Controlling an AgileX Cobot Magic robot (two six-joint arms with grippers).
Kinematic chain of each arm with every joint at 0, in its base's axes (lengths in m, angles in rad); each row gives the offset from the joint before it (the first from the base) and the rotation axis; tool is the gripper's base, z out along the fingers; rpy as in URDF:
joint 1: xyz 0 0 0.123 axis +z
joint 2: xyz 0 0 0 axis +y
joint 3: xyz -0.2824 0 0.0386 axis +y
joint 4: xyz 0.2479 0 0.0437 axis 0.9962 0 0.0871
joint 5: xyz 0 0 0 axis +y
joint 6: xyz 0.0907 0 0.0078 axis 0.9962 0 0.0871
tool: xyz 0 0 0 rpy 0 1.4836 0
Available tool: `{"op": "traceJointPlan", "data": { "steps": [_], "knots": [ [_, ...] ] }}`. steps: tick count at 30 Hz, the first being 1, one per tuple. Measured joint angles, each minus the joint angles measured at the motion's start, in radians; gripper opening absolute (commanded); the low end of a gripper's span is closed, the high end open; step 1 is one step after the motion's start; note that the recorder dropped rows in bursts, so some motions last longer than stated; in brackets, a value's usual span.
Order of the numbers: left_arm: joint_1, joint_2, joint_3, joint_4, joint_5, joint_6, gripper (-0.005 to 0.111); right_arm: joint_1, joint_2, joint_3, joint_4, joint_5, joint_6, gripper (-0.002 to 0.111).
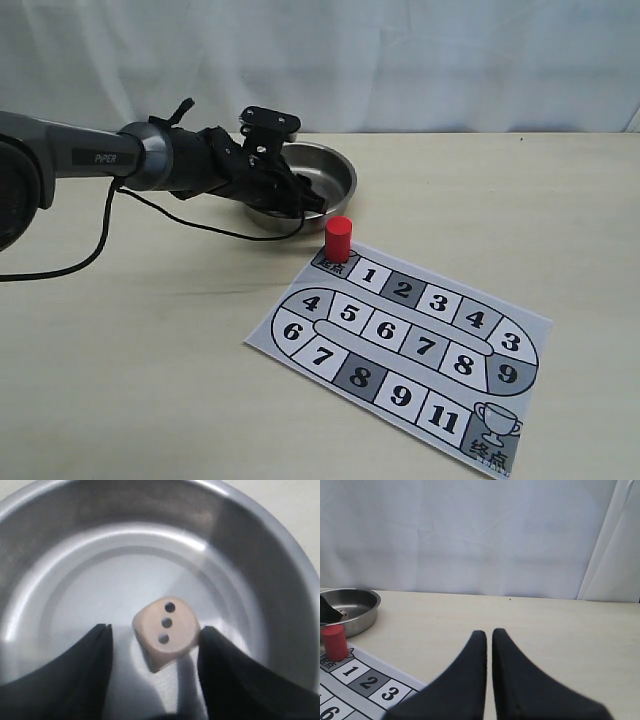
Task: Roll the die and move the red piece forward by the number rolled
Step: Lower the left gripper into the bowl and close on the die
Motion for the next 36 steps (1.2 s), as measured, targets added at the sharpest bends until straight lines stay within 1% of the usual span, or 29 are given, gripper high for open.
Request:
{"op": "traceJointPlan", "data": {
  "steps": [6, 10, 11, 20, 22, 23, 25, 28, 30, 32, 36],
  "knots": [
    [0.0, 0.0, 0.0, 0.0, -0.041, 0.0, 0.012, 0.0, 0.0, 0.0, 0.0, 0.0, 0.0, 0.004],
    [0.0, 0.0, 0.0, 0.0, -0.057, 0.0, 0.001, 0.0, 0.0, 0.0, 0.0, 0.0, 0.0, 0.004],
    [0.0, -0.003, 0.0, 0.0, -0.057, -0.002, 0.0, 0.0, 0.0, 0.0, 0.0, 0.0, 0.0, 0.004],
    [0.0, -0.082, -0.002, 0.0, -0.044, -0.002, 0.0, 0.0, 0.0, 0.0, 0.0, 0.0, 0.0, 0.004],
    [0.0, -0.085, -0.002, 0.0, -0.044, -0.004, 0.004, 0.0, 0.0, 0.0, 0.0, 0.0, 0.0, 0.004],
    [0.0, -0.082, -0.002, 0.0, -0.044, -0.006, 0.008, 0.0, 0.0, 0.0, 0.0, 0.0, 0.0, 0.004],
    [0.0, -0.075, -0.002, -0.013, -0.042, -0.008, 0.019, 0.0, 0.0, 0.0, 0.0, 0.0, 0.0, 0.004],
    [0.0, -0.063, -0.002, -0.028, -0.042, -0.012, 0.042, 0.0, 0.0, 0.0, 0.0, 0.0, 0.0, 0.004],
    [0.0, -0.051, -0.002, -0.031, -0.047, -0.013, 0.054, 0.0, 0.0, 0.0, 0.0, 0.0, 0.0, 0.004],
    [0.0, -0.04, -0.002, -0.033, -0.052, -0.013, 0.059, 0.0, 0.0, 0.0, 0.0, 0.0, 0.0, 0.004],
    [0.0, -0.026, -0.018, -0.035, -0.039, -0.013, 0.059, 0.0, 0.0, 0.0, 0.0, 0.0, 0.0, 0.004]
  ]
}}
